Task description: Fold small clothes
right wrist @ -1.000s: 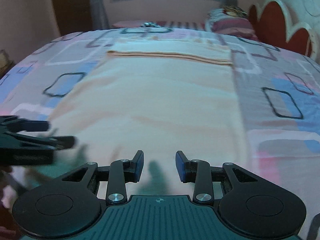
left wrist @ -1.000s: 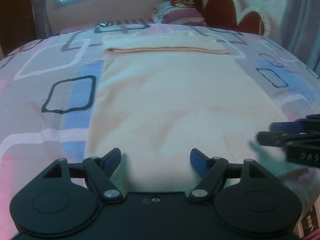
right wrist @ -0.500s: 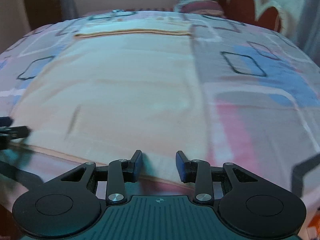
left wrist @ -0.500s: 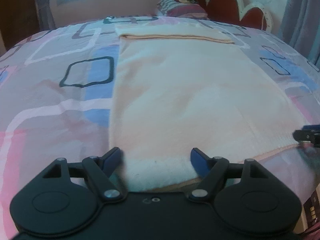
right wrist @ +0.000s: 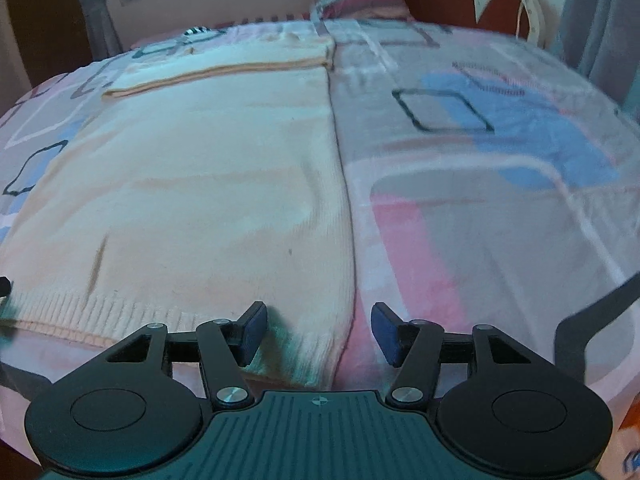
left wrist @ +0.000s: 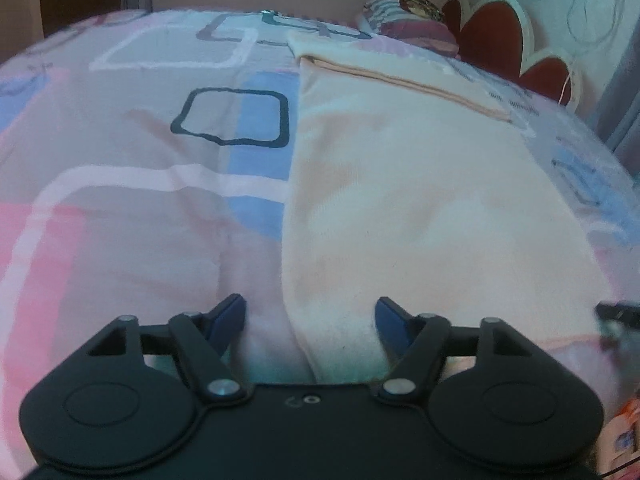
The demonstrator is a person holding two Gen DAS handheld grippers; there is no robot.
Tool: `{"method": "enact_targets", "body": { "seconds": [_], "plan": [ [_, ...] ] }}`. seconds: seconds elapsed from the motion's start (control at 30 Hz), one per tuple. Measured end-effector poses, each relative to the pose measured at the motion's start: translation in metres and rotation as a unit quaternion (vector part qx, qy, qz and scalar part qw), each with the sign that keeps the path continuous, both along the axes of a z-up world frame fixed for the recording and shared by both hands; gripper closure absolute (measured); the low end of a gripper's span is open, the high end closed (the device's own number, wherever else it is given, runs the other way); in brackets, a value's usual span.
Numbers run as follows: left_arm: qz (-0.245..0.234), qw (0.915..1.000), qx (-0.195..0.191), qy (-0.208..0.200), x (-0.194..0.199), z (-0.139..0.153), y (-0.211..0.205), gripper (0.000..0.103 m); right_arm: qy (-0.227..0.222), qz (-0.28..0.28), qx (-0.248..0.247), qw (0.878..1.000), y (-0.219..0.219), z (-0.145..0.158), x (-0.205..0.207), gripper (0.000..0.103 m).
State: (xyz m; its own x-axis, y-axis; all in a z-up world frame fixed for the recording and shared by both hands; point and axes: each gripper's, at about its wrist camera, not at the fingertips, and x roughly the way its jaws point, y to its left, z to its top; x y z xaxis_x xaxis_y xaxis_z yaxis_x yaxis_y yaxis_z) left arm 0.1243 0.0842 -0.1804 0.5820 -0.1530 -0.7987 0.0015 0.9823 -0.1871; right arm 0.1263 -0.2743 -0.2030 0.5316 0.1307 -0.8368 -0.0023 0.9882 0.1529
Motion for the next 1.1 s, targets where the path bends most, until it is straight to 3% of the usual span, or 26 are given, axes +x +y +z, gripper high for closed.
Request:
{"method": "enact_targets", "body": {
  "seconds": [0.03,0.1,0.17,0.27,0.33,0.57,0.73,0.93,1.1],
  "plan": [
    [0.003,0.9999,-0.01,0.002,0.002,-0.001,0.003,0.039,0.004,-0.003,0.006,1.0,-0.001,-0.002,0.001,0.046],
    [0.002,0.9999,-0.013,0.003,0.004,-0.001,0.005,0.055,0.005,-0.007,0.009,1.0,0.0,-0.003,0.0,0.046],
    [0.001,0.9997,-0.021,0.01,0.006,0.0,0.008,0.076,0.005,-0.008,0.013,1.0,0.002,-0.002,0.0,0.064],
    [-0.002,0.9987,-0.04,0.031,0.015,0.0,0.012,0.09,0.009,-0.006,0.019,1.0,0.005,-0.001,-0.001,0.073],
    [-0.008,0.9978,-0.053,0.038,0.017,0.001,0.012,0.097,0.013,-0.003,0.028,1.0,0.006,0.0,0.001,0.091],
    [-0.042,0.9974,-0.059,0.004,0.027,0.012,-0.002,0.099,0.026,0.014,0.066,0.997,0.008,0.01,0.013,0.096],
    [-0.032,0.9957,-0.073,-0.047,0.055,0.037,-0.002,0.099,-0.02,0.002,0.099,0.995,-0.006,0.042,0.038,0.096],
    [-0.034,0.9925,-0.061,-0.1,0.112,0.065,-0.012,0.099,-0.071,0.011,0.097,0.993,-0.008,0.075,0.098,0.096],
    [-0.018,0.9904,-0.053,-0.127,0.171,0.069,-0.021,0.099,-0.097,0.007,0.097,0.99,-0.007,0.079,0.166,0.096]
  ]
}}
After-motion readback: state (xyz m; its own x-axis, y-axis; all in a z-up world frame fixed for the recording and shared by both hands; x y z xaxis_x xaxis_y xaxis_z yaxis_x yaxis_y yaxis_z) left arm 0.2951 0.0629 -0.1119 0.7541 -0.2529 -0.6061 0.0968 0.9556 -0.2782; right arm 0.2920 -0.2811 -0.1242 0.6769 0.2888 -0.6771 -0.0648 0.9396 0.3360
